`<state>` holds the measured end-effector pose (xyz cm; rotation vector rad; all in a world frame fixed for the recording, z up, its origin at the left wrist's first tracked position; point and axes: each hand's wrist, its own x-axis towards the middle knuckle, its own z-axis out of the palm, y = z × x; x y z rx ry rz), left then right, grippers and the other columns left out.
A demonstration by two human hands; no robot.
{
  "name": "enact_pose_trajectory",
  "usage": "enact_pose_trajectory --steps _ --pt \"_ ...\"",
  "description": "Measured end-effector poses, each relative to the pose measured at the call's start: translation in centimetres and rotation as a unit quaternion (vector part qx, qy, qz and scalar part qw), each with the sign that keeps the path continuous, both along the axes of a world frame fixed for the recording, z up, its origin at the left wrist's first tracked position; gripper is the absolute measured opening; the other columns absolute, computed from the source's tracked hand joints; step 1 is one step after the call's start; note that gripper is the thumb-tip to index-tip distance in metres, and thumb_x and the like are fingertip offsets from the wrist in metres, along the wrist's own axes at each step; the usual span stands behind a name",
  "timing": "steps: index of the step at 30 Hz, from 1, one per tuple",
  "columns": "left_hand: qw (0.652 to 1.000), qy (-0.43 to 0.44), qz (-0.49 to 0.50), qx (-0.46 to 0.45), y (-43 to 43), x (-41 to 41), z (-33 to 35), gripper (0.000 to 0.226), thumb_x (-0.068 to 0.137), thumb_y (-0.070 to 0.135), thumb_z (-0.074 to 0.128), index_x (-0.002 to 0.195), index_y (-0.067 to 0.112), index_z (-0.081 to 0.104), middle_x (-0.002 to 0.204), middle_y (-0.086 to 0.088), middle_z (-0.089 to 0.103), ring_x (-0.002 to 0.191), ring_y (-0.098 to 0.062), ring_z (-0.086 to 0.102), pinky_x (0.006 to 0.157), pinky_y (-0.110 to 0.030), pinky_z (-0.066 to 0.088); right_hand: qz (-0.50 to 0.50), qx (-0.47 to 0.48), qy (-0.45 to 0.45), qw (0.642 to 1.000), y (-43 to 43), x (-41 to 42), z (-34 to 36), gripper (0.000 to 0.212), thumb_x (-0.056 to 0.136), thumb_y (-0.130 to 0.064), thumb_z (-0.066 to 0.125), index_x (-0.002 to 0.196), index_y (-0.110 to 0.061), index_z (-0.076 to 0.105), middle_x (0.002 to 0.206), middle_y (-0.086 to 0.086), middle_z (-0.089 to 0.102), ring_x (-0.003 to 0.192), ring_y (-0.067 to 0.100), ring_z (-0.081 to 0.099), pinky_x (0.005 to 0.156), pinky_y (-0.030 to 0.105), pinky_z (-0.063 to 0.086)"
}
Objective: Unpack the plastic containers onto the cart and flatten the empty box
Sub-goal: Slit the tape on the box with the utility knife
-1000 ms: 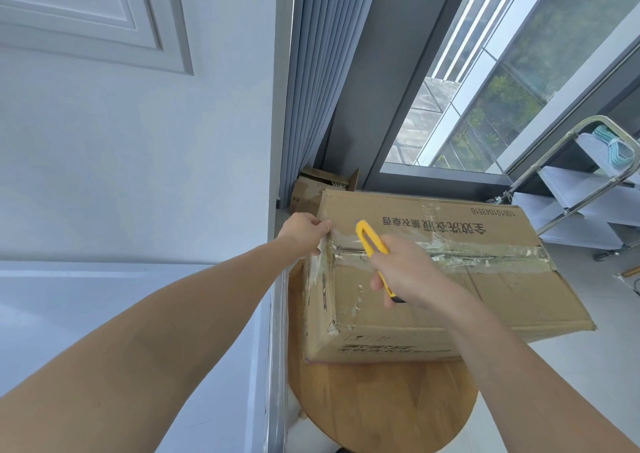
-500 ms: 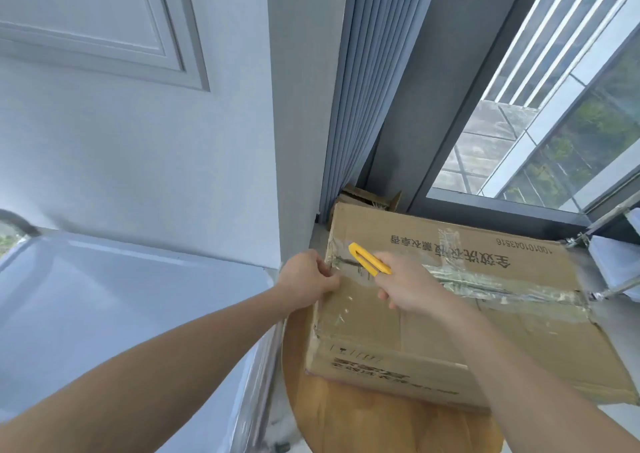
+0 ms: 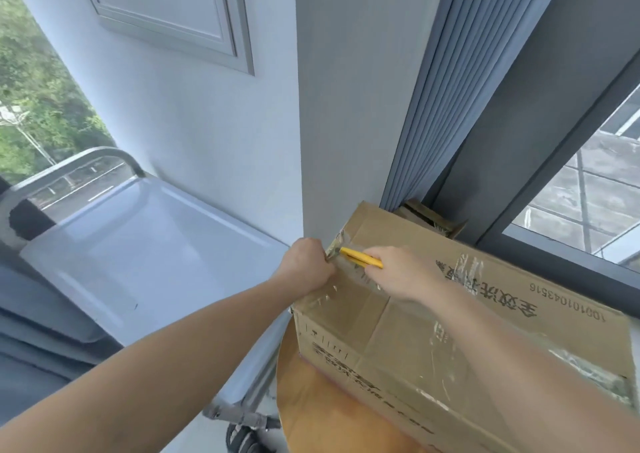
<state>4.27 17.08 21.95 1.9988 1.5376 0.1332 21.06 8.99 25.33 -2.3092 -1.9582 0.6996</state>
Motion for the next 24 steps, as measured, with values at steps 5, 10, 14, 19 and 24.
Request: enact_pose_trajectory --steps 5,10,14,19,24 --pt "0.999 0.014 0.031 -0.033 -0.1 0.3 -0.2 0.015 0.08 0.025 0.056 0.075 0.012 0.053 0.076 -0.005 0.058 0.067 -0.021 0.056 0.051 -0.028 0.041 0.025 -0.004 -0.024 0.999 1.1 -0.1 0.5 0.021 0.099 -0.031 0.041 0.105 -0.037 0.061 0.079 -0.008 0.065 0.071 0.016 0.061 0.054 0.027 0.038" --pt "0.997 0.002 0.048 -0.061 0.4 0.8 -0.1 0.041 0.085 0.043 0.063 0.064 0.014 0.042 0.063 -0.001 0.047 0.058 -0.019 0.046 0.05 -0.027 0.034 0.029 -0.004 -0.029 0.999 1.2 0.9 1.0 0.02 0.097 -0.032 0.042 0.101 -0.038 0.061 0.078 -0.007 0.066 0.072 0.018 0.064 0.051 0.026 0.038" --pt "0.993 -0.027 0.083 -0.078 0.7 1.3 -0.9 0.049 0.082 0.055 0.064 0.066 0.015 0.041 0.061 0.001 0.043 0.055 -0.019 0.041 0.051 -0.027 0.031 0.031 -0.004 -0.011 0.999 1.2 1.8 0.7 0.023 0.097 -0.033 0.042 0.109 -0.039 0.062 0.08 -0.007 0.067 0.073 0.017 0.064 0.054 0.027 0.042" --pt "0.982 -0.079 0.138 -0.103 1.4 1.5 -1.6 0.047 0.081 0.053 0.07 0.067 0.015 0.046 0.064 0.0 0.048 0.056 -0.019 0.045 0.052 -0.026 0.034 0.033 -0.004 0.01 0.999 1.2 2.2 0.6 0.021 0.097 -0.035 0.044 0.109 -0.039 0.061 0.08 -0.007 0.066 0.073 0.016 0.063 0.055 0.027 0.041" --pt "0.971 -0.131 0.148 -0.133 1.9 1.1 -2.7 0.042 0.079 0.046 0.075 0.071 0.008 0.059 0.068 -0.005 0.056 0.062 -0.023 0.053 0.059 -0.031 0.041 0.034 -0.02 0.024 0.999 1.8 2.3 0.9 0.017 0.093 -0.033 0.047 0.098 -0.032 0.064 0.079 -0.002 0.068 0.076 0.022 0.064 0.06 0.031 0.045"
